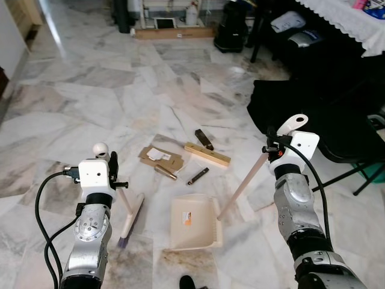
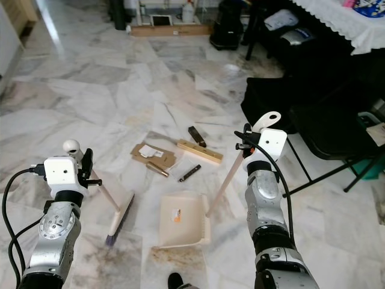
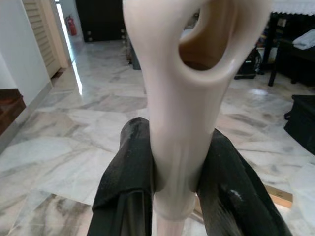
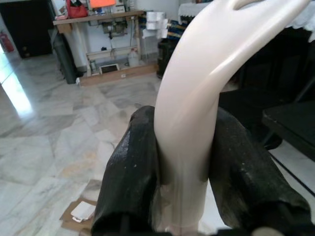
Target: Sweep floor
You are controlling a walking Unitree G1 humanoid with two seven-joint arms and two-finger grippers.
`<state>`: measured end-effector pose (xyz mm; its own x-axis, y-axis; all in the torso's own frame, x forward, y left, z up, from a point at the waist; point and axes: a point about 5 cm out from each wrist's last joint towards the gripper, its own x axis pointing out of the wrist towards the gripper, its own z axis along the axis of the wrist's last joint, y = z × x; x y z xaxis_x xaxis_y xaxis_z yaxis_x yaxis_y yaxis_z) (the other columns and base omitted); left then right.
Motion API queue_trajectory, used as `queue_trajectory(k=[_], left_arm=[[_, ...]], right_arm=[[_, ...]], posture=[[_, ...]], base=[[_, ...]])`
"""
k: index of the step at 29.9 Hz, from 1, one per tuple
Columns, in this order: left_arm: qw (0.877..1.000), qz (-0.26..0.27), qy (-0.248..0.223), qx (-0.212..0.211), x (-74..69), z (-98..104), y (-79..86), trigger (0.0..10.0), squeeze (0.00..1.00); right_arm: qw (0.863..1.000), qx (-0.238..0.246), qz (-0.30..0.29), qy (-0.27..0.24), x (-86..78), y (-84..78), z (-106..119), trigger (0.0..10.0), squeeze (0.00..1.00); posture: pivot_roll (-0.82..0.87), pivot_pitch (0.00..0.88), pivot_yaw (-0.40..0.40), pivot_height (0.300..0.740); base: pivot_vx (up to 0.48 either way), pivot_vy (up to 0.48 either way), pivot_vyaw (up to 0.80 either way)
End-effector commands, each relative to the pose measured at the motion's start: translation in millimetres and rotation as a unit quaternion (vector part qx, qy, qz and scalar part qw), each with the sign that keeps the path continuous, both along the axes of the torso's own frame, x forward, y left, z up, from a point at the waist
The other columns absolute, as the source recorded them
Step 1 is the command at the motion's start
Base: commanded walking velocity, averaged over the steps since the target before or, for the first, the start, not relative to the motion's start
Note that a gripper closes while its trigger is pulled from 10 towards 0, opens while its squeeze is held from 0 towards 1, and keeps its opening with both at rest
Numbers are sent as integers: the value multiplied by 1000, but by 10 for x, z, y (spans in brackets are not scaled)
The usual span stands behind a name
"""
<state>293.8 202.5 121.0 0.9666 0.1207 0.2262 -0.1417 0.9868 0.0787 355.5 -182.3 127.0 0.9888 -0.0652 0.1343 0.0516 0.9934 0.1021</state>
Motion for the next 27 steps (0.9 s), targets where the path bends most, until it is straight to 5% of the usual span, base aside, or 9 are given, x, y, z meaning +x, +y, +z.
queue_trajectory(k=[1,12,27], left_arm=[[1000,-1,-18,6,14,69,-4,10000,0],[1000,0,-18,4,16,67,-16,10000,0],[999,-16,-37,6,38,154,-75,10000,0]], right_arm=[[1000,3,-5,-19,17,-29,86,10000,0],[1000,2,-8,-19,16,-51,93,10000,0],[999,7,-15,-27,10,-58,112,10000,0]], posture=[[76,131,-34,740],[68,142,-39,740],[65,146,-38,740]], base=[[0,0,-800],[0,0,-800],[0,0,0]])
